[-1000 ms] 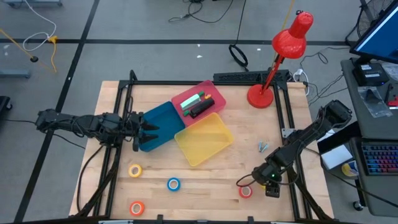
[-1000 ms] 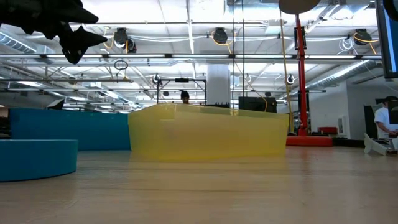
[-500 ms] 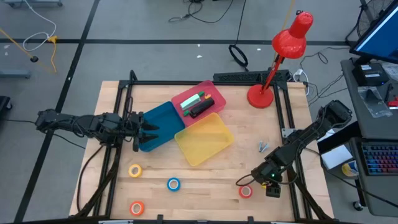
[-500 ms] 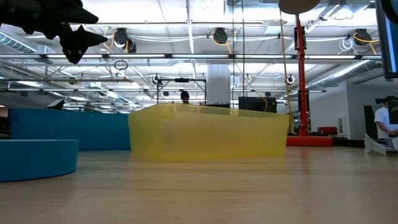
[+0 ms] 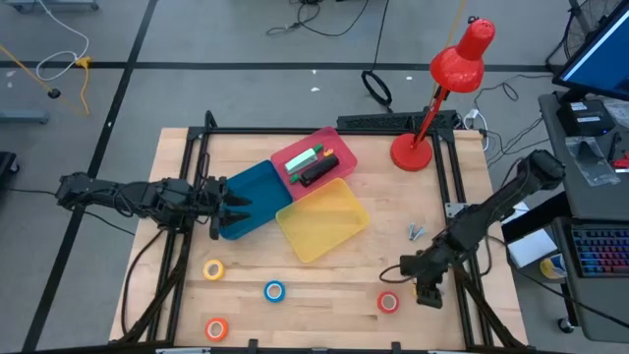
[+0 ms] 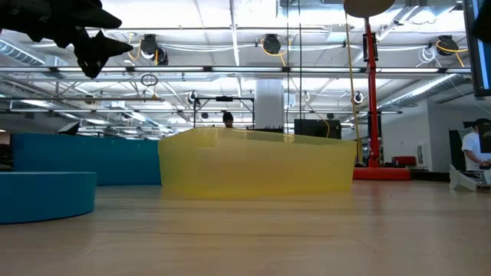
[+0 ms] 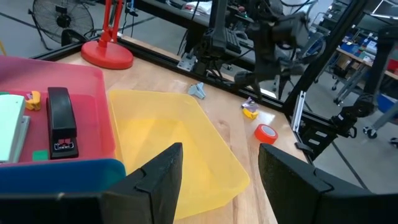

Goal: Pick and place Stapler, Stapler remover, tape
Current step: Put the yellow stapler into the red bin

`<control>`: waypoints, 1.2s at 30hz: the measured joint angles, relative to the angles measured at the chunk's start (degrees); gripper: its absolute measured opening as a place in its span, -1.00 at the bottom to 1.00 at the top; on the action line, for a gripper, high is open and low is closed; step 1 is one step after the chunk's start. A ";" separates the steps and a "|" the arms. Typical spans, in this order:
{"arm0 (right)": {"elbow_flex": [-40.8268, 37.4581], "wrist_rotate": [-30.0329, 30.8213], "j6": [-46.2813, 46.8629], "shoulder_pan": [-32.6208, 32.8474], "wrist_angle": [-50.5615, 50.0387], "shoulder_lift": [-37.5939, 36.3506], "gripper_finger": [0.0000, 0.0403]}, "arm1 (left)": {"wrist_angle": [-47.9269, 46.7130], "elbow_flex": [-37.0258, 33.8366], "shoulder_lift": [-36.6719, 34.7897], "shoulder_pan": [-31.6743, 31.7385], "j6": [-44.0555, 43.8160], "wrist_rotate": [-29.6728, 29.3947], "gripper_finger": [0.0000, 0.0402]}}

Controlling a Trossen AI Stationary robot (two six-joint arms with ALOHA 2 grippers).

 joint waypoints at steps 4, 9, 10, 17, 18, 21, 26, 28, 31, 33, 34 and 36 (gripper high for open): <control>0.02 4.42 -4.49 0.58 -1.79 -2.82 0.15 | 0.12 0.00 0.00 0.00 -0.32 0.02 0.04; 0.02 4.44 -8.28 0.48 -3.06 -3.00 0.16 | 0.10 0.00 0.02 0.00 -0.80 0.09 0.04; 0.02 4.40 -8.60 0.34 -3.02 -2.88 0.16 | 0.10 0.00 0.02 0.00 -0.84 0.09 0.04; 0.02 4.49 -8.58 0.27 -0.76 -2.82 0.17 | 0.10 0.00 0.02 0.00 -0.93 0.09 0.04; 0.02 4.49 -8.58 0.27 -0.33 -2.82 0.16 | 0.09 0.00 0.02 0.00 -0.93 0.09 0.04; 0.02 4.49 -8.58 0.27 0.77 -2.82 0.15 | 0.09 0.00 0.02 0.00 -0.93 0.09 0.04; 0.02 4.78 -9.50 0.27 2.42 -2.82 0.16 | 0.08 0.00 0.02 0.00 -0.93 0.09 0.04; 0.02 5.48 -9.63 0.27 2.39 -2.82 0.18 | 0.08 0.00 0.02 0.00 -0.93 0.09 0.04; 0.02 7.64 -9.64 0.27 2.44 -2.84 0.20 | 0.07 0.00 0.02 0.00 -0.91 0.08 0.04; 0.02 8.23 -9.65 0.27 2.46 -2.84 0.23 | 0.05 0.00 0.02 0.00 -0.93 0.07 0.04; 0.02 9.08 -9.54 0.27 2.47 -2.84 0.26 | 0.05 0.00 0.02 0.00 -0.91 0.07 0.04; 0.02 10.47 -9.14 0.29 2.47 -2.86 0.31 | 0.05 0.00 0.02 0.00 -0.91 0.07 0.04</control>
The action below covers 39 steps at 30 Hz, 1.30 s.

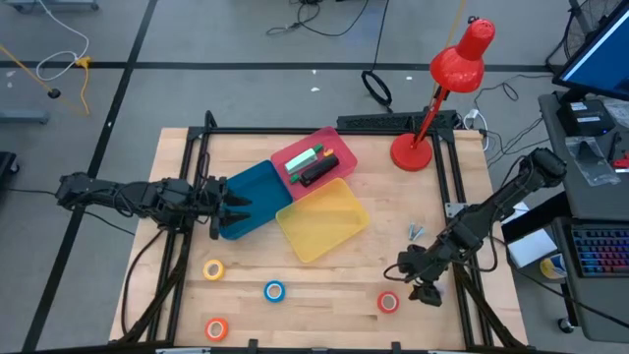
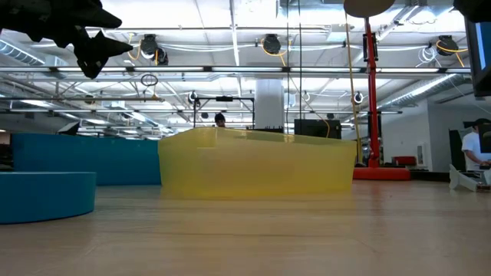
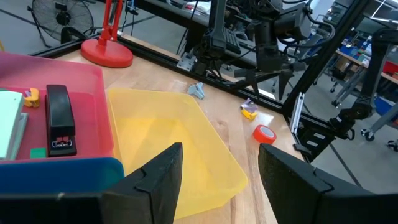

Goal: Pick and place Stapler, Stapler remover, tape
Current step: Put the yellow stapler into the red bin

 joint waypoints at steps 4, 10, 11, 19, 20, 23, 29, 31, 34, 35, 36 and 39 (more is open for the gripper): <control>0.00 -0.22 0.64 0.09 -1.64 0.01 0.46 | -0.02 0.00 0.00 0.00 0.00 -0.01 0.04; 0.00 -3.03 4.67 0.12 -0.38 0.02 0.57 | -0.06 0.00 0.00 0.00 0.02 -0.01 0.04; 0.00 -2.99 5.62 0.12 0.25 0.02 0.57 | -0.09 0.00 0.00 0.00 0.02 -0.01 0.04; 0.02 -3.01 7.46 0.05 1.79 0.00 0.58 | -0.07 0.00 0.00 0.00 0.07 -0.03 0.04; 0.02 -2.99 7.66 0.07 0.37 0.00 0.58 | -0.07 0.00 0.00 0.01 0.05 -0.03 0.04; 0.02 -2.79 9.06 0.97 -5.03 0.02 0.58 | -0.02 0.00 0.00 0.00 0.04 -0.03 0.04; 0.02 1.79 11.69 4.67 -6.50 1.20 0.58 | 0.00 0.00 0.00 0.00 -0.47 -0.03 0.04; 0.02 1.71 11.76 5.26 -7.67 3.06 0.58 | 0.00 0.00 0.00 0.00 -0.48 -0.05 0.04; 0.02 1.53 11.31 5.45 -8.62 6.44 0.58 | 0.00 0.00 0.00 0.01 -0.49 -0.16 0.04; 0.02 1.52 10.91 5.45 -8.66 7.52 0.58 | 0.00 0.00 0.00 0.00 -0.50 -0.16 0.04; 0.02 1.51 10.39 5.45 -8.77 8.52 0.58 | 0.02 0.00 -0.02 0.02 -0.50 -0.18 0.04; 0.02 1.51 9.10 5.38 -8.85 11.08 0.58 | 0.00 0.00 0.00 0.00 -0.54 -0.18 0.04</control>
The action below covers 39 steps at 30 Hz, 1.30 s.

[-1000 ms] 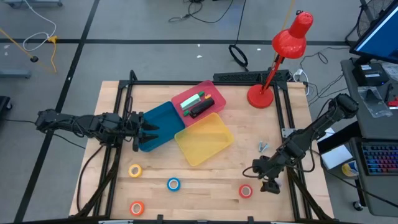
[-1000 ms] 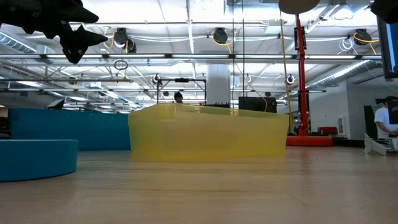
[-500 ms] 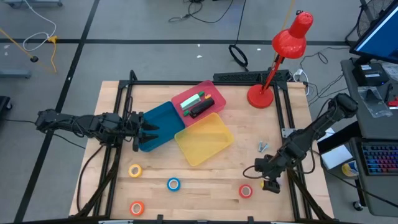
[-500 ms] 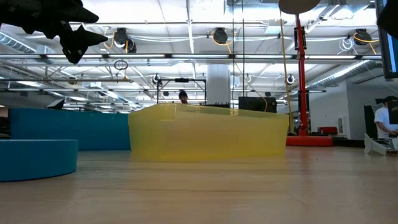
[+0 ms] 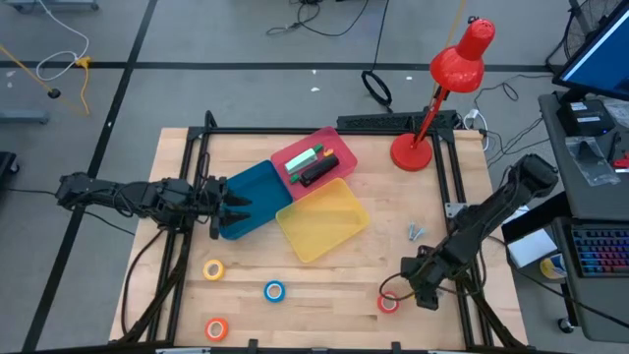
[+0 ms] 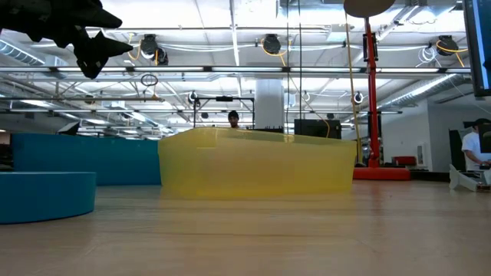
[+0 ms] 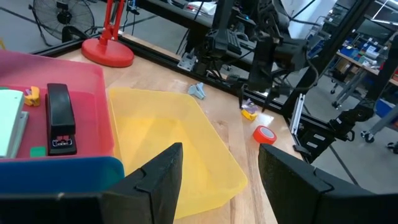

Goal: Pick and place Stapler, Stapler remover, tape
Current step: Put the yellow stapler into the red bin

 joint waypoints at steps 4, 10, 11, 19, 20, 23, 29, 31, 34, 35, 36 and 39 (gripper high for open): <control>0.00 -0.18 -1.42 0.01 0.09 1.63 0.58 | 0.00 0.00 0.00 0.01 -0.13 -0.01 0.04; 0.00 -0.18 -2.11 0.03 1.90 1.71 0.58 | -0.01 0.00 0.00 0.02 -0.11 -0.02 0.04; 0.00 -0.18 -2.11 0.02 1.56 1.71 0.58 | -0.01 0.00 0.00 0.02 0.04 -0.02 0.04; 0.00 -0.20 -1.79 0.06 1.85 1.80 0.58 | -0.04 0.00 0.00 0.00 0.38 -0.04 0.04; 0.00 -0.20 -1.23 0.19 2.01 2.14 0.58 | -0.04 0.00 0.00 0.02 0.50 -0.04 0.04; 0.00 -0.21 -0.34 1.48 3.40 3.64 0.58 | -0.04 0.00 -0.02 0.01 0.54 -0.06 0.04; 0.30 -1.17 1.89 3.72 4.49 8.04 0.58 | -0.05 0.00 0.00 0.02 0.75 -0.09 0.04; 0.28 -0.48 2.49 4.11 4.36 8.89 0.58 | -0.09 0.00 -0.02 0.02 0.76 -0.09 0.04; 0.22 0.55 4.30 4.13 3.72 9.51 0.58 | -0.09 0.00 -0.01 0.02 0.71 -0.09 0.04; 0.22 1.06 5.15 4.13 3.46 9.55 0.58 | -0.05 0.00 -0.02 0.02 0.69 -0.09 0.04; 0.18 1.43 5.74 4.13 3.13 9.67 0.58 | 0.00 0.00 0.00 0.02 0.59 -0.09 0.04; 0.13 2.16 6.93 4.23 2.34 9.84 0.58 | 0.00 0.00 0.00 0.02 0.44 -0.09 0.04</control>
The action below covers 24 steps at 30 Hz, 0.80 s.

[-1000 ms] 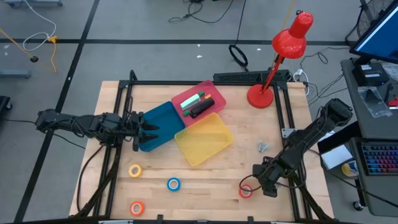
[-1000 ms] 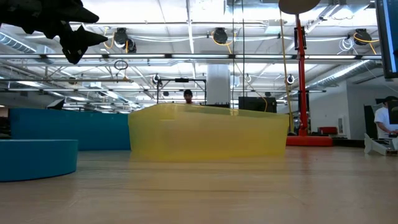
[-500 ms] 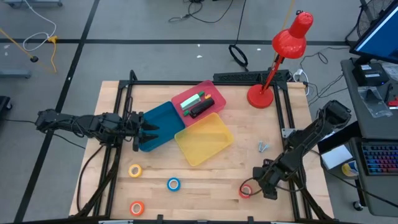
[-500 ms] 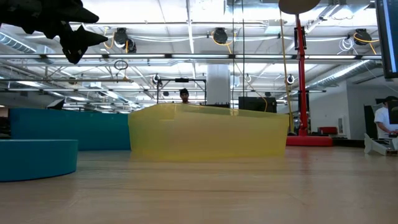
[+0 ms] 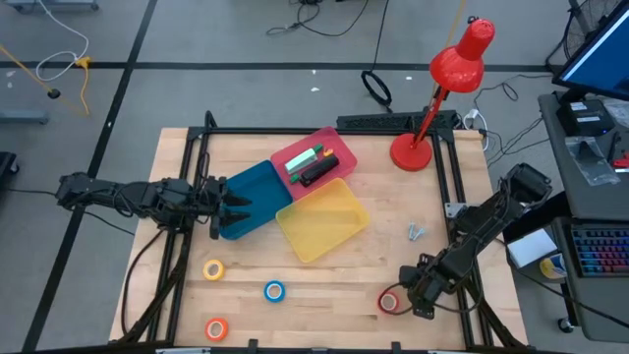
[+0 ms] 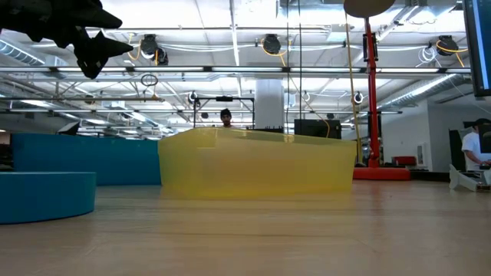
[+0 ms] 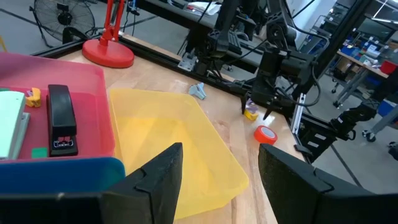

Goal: Pick and place Stapler, Stapler remover, tape
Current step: Put the yellow stapler into the red bin

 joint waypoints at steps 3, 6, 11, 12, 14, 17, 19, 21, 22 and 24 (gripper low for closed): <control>-0.02 0.85 0.04 0.31 0.39 0.00 0.58 | -0.02 0.00 0.00 0.00 -0.09 0.00 0.04; -0.04 0.85 0.05 0.31 0.50 0.02 0.58 | -0.02 0.00 0.00 0.00 -0.09 0.00 0.04; -0.07 0.94 -0.73 0.31 1.39 -0.02 0.58 | -0.02 0.00 0.00 0.00 0.07 0.00 0.04; -0.07 0.94 -0.78 0.31 1.58 -0.02 0.58 | -0.03 0.00 0.00 0.00 0.07 0.00 0.04; -0.07 1.17 -0.82 0.31 1.81 -0.02 0.58 | -0.04 0.00 0.00 0.00 0.09 0.01 0.04; -0.11 1.97 -0.33 0.33 1.91 -0.02 0.58 | -0.04 0.00 -0.01 0.00 0.11 0.01 0.04; -0.11 2.02 -0.33 0.33 2.00 -0.02 0.58 | -0.04 0.00 0.00 0.00 0.07 0.02 0.04; -0.11 2.11 -0.31 0.33 2.05 -0.02 0.58 | -0.04 0.00 -0.02 0.00 0.07 0.02 0.04; -0.11 2.13 -0.32 0.33 2.04 -0.02 0.58 | -0.04 0.00 0.00 0.00 0.09 0.02 0.04; -0.11 2.15 -0.32 0.33 1.94 0.00 0.58 | -0.04 0.00 0.00 0.00 0.09 0.02 0.04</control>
